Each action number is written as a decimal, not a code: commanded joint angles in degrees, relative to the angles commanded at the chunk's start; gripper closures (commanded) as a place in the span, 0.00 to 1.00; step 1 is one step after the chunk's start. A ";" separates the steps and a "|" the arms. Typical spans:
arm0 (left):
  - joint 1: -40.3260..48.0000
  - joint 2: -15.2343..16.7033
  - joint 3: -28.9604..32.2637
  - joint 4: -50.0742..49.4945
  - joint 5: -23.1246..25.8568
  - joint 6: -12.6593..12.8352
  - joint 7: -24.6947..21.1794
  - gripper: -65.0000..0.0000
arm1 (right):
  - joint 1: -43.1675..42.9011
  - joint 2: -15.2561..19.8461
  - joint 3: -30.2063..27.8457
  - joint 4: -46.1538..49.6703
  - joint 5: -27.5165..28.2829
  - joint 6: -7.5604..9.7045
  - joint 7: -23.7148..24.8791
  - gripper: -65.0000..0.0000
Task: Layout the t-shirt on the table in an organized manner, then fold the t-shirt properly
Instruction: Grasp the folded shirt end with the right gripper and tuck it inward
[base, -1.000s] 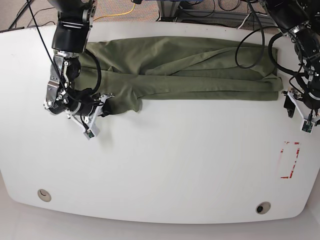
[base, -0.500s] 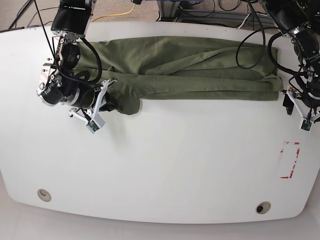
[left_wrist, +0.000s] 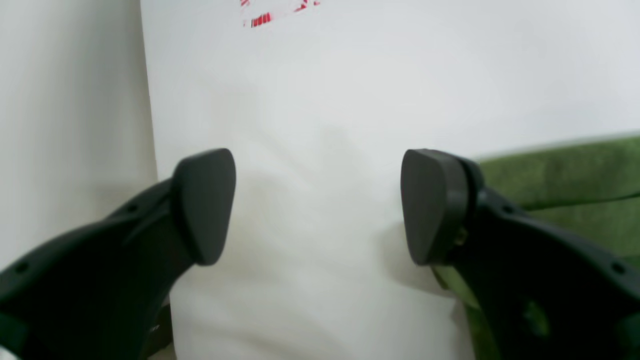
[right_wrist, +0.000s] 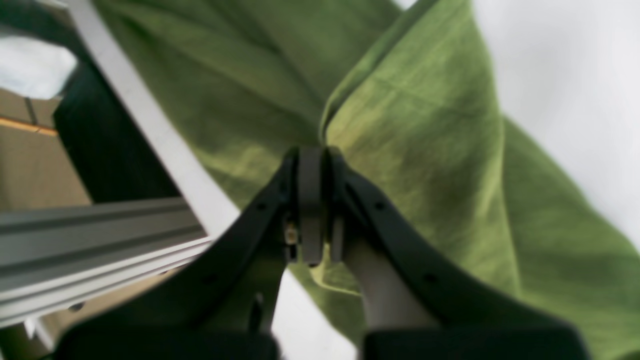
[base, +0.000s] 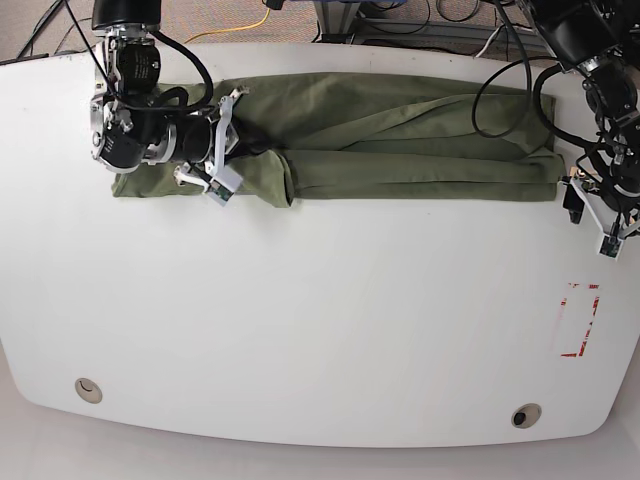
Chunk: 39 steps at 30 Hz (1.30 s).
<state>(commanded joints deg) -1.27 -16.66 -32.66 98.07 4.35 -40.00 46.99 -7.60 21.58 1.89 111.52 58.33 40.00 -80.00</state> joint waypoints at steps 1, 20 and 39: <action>0.00 0.00 0.00 0.00 0.00 0.00 0.00 0.28 | -0.09 0.88 -0.88 0.00 0.70 0.00 0.00 1.00; 0.53 0.00 -0.09 0.26 0.00 0.00 0.00 0.28 | -0.09 5.89 -7.56 0.00 1.41 0.00 0.00 0.34; 10.55 6.15 2.90 14.15 -0.09 0.00 0.18 0.30 | -0.35 7.91 4.66 -0.09 -4.40 0.00 2.24 0.54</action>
<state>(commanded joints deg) 9.27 -10.51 -29.76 112.22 4.26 -40.00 47.16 -7.96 29.49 6.55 111.43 53.93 40.00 -77.76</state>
